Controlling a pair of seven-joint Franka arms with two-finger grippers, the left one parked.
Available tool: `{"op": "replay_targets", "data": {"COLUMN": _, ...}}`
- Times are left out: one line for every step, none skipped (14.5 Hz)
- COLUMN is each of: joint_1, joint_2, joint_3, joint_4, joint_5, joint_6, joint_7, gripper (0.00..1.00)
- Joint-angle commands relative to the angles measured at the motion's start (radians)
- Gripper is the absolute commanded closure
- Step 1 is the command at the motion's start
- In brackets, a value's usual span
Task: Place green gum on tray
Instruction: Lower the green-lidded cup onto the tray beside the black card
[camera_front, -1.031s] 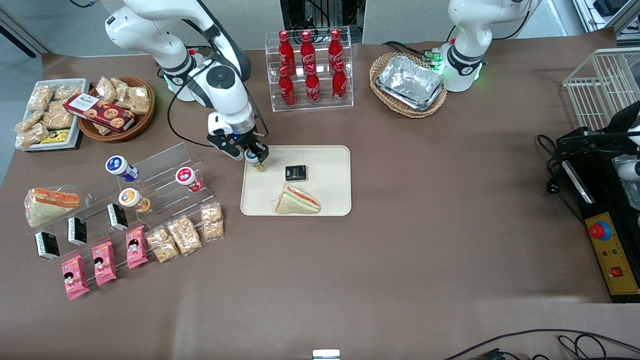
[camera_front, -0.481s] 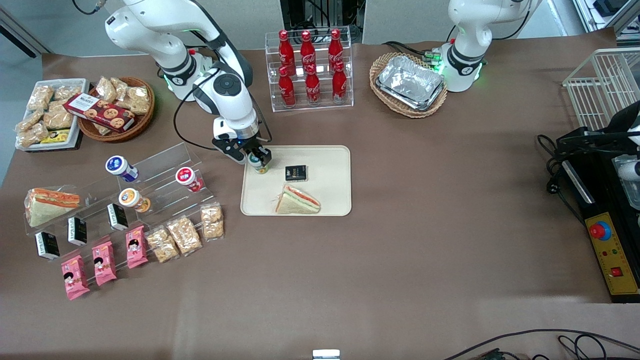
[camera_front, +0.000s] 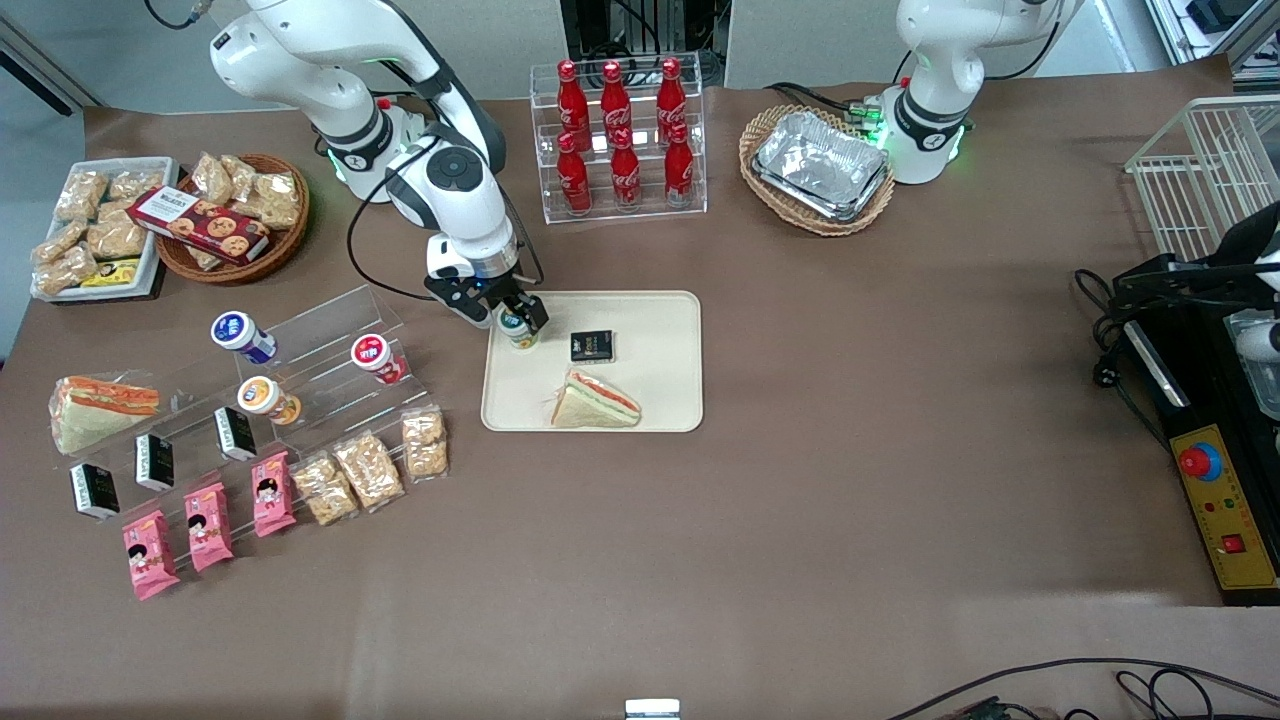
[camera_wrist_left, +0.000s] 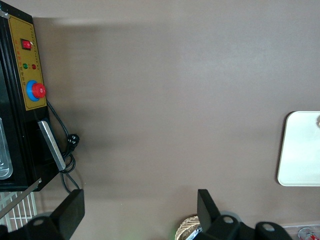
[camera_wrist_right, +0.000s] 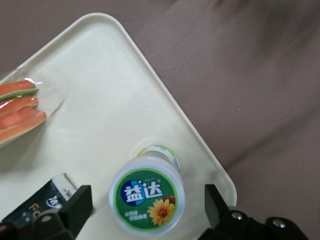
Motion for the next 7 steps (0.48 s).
{"op": "replay_targets", "data": {"joint_1": -0.007, "joint_2": -0.034, "joint_3": -0.008, "joint_4": 0.013, "joint_5": -0.033, "joint_6": 0.005, "joint_7": 0.012, "gripper": 0.0}}
{"op": "replay_targets", "data": {"joint_1": -0.009, "joint_2": -0.055, "joint_3": -0.011, "joint_4": 0.016, "joint_5": -0.033, "joint_6": -0.017, "joint_7": -0.008, "gripper": 0.0}}
{"op": "replay_targets", "data": {"joint_1": -0.011, "joint_2": -0.077, "joint_3": -0.014, "joint_4": 0.029, "joint_5": -0.033, "joint_6": -0.059, "joint_7": -0.039, "gripper": 0.0}}
{"op": "replay_targets", "data": {"joint_1": -0.021, "joint_2": -0.1, "joint_3": -0.014, "joint_4": 0.051, "joint_5": -0.031, "joint_6": -0.113, "joint_7": -0.065, "gripper": 0.0}}
{"op": "replay_targets", "data": {"joint_1": -0.035, "joint_2": -0.129, "joint_3": -0.013, "joint_4": 0.068, "joint_5": -0.031, "joint_6": -0.164, "joint_7": -0.097, "gripper": 0.0}}
{"op": "replay_targets", "data": {"joint_1": -0.038, "joint_2": -0.16, "joint_3": -0.016, "joint_4": 0.079, "joint_5": -0.027, "joint_6": -0.196, "joint_7": -0.143, "gripper": 0.0}}
{"op": "replay_targets", "data": {"joint_1": -0.038, "joint_2": -0.19, "joint_3": -0.028, "joint_4": 0.092, "joint_5": -0.016, "joint_6": -0.228, "joint_7": -0.19, "gripper": 0.0}}
